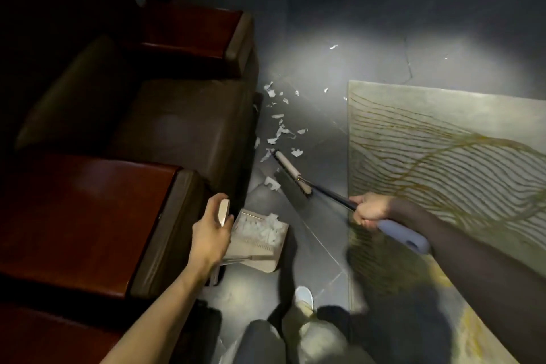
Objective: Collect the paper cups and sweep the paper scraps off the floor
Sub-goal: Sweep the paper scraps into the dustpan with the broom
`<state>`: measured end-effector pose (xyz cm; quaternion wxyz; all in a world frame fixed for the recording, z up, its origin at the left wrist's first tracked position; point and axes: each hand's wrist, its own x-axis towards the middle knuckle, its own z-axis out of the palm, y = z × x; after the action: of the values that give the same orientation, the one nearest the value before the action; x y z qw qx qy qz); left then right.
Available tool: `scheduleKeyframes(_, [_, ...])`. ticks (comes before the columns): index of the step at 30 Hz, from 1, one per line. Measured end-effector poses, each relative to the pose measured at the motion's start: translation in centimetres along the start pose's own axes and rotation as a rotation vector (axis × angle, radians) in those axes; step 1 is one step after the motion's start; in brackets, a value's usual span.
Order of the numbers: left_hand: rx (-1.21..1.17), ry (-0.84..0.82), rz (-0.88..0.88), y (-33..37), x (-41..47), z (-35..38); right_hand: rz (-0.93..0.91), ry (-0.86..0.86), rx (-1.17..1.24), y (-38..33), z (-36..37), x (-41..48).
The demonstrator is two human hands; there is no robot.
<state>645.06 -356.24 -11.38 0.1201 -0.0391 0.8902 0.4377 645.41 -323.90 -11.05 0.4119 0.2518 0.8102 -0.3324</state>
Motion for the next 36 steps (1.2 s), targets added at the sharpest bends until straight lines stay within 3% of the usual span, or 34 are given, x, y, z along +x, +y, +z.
scheduleKeyframes(18, [-0.05,-0.129,-0.136,6.2,16.2,1.3,0.029,0.0,0.092,-8.0,-16.6,9.0])
scheduleKeyframes(30, [0.08,-0.116,-0.222,7.5,17.7,2.3,-0.018,0.124,-0.414,-11.8,-21.2,21.9])
scheduleKeyframes(36, [0.086,-0.079,-0.199,7.8,18.8,2.6,-0.01,0.002,-0.469,-13.0,-18.8,23.5])
